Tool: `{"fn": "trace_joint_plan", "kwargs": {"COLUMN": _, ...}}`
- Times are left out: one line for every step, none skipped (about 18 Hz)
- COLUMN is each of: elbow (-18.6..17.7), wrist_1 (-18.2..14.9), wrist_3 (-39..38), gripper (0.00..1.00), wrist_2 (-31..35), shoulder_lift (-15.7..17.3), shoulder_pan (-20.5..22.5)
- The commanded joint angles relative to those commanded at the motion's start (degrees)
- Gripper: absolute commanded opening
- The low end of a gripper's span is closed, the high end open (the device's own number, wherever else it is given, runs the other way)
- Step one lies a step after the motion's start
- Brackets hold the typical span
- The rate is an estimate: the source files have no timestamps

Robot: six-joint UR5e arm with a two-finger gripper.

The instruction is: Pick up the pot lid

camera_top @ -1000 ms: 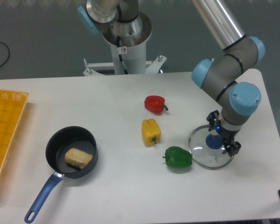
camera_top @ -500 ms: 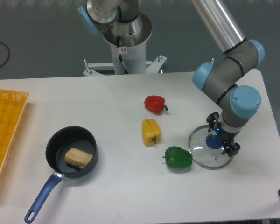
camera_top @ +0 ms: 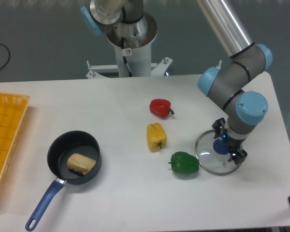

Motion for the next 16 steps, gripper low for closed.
{"fn": "trace_joint_plan", "kwargs": {"elbow": 0.00, "wrist_1": 0.00, "wrist_3": 0.00, "gripper": 1.00, "wrist_2": 0.00, "shoulder_lift": 0.00, "shoulder_pan": 0.00}}
{"fn": "trace_joint_plan", "kwargs": {"elbow": 0.00, "wrist_1": 0.00, "wrist_3": 0.17, "gripper": 1.00, "wrist_2": 0.00, "shoulder_lift": -0.09, "shoulder_pan": 0.00}}
{"fn": "trace_joint_plan", "kwargs": {"elbow": 0.00, "wrist_1": 0.09, "wrist_3": 0.18, "gripper": 0.98, "wrist_2": 0.00, "shoulder_lift": -0.26, "shoulder_pan": 0.00}}
{"fn": "trace_joint_plan", "kwargs": {"elbow": 0.00, "wrist_1": 0.09, "wrist_3": 0.26, "gripper": 0.94, "wrist_2": 0.00, "shoulder_lift": -0.35, "shoulder_pan": 0.00}}
{"fn": "trace_joint_plan", "kwargs": {"elbow": 0.00, "wrist_1": 0.09, "wrist_3": 0.26, "gripper": 0.90, "wrist_2": 0.00, "shoulder_lift": -0.35, "shoulder_pan": 0.00}}
{"fn": "trace_joint_plan", "kwargs": {"elbow": 0.00, "wrist_1": 0.17, "wrist_3": 0.35, "gripper": 0.88, "wrist_2": 0.00, "shoulder_lift": -0.35, "shoulder_pan": 0.00}}
{"fn": "trace_joint_plan", "kwargs": {"elbow": 0.00, "wrist_1": 0.18, "wrist_3": 0.44, "gripper": 0.87, "wrist_2": 0.00, "shoulder_lift": -0.44, "shoulder_pan": 0.00}}
{"fn": "trace_joint_plan", "kwargs": {"elbow": 0.00, "wrist_1": 0.35, "wrist_3": 0.44, "gripper": 0.84, "wrist_2": 0.00, "shoulder_lift": -0.44, "shoulder_pan": 0.00}}
{"fn": "trace_joint_plan", "kwargs": {"elbow": 0.00, "wrist_1": 0.61, "wrist_3": 0.44, "gripper": 0.82, "wrist_2": 0.00, "shoulder_lift": -0.44, "shoulder_pan": 0.00}}
{"fn": "trace_joint_plan", "kwargs": {"elbow": 0.00, "wrist_1": 0.70, "wrist_3": 0.44, "gripper": 0.81, "wrist_2": 0.00, "shoulder_lift": -0.53, "shoulder_pan": 0.00}}
{"fn": "trace_joint_plan", "kwargs": {"elbow": -0.09, "wrist_1": 0.79, "wrist_3": 0.44, "gripper": 0.80, "wrist_2": 0.00, "shoulder_lift": -0.53, "shoulder_pan": -0.09}}
{"fn": "trace_joint_plan", "kwargs": {"elbow": -0.09, "wrist_1": 0.79, "wrist_3": 0.44, "gripper": 0.78, "wrist_2": 0.00, "shoulder_lift": -0.53, "shoulder_pan": -0.09}}
{"fn": "trace_joint_plan", "kwargs": {"elbow": -0.09, "wrist_1": 0.88, "wrist_3": 0.44, "gripper": 0.78, "wrist_2": 0.00, "shoulder_lift": -0.53, "shoulder_pan": 0.00}}
{"fn": "trace_joint_plan", "kwargs": {"elbow": -0.09, "wrist_1": 0.79, "wrist_3": 0.35, "gripper": 0.78, "wrist_2": 0.00, "shoulder_lift": -0.53, "shoulder_pan": -0.09}}
{"fn": "trace_joint_plan", "kwargs": {"elbow": -0.09, "wrist_1": 0.88, "wrist_3": 0.26, "gripper": 0.78, "wrist_2": 0.00, "shoulder_lift": -0.53, "shoulder_pan": -0.09}}
{"fn": "trace_joint_plan", "kwargs": {"elbow": -0.09, "wrist_1": 0.79, "wrist_3": 0.18, "gripper": 0.78, "wrist_2": 0.09, "shoulder_lift": -0.53, "shoulder_pan": -0.09}}
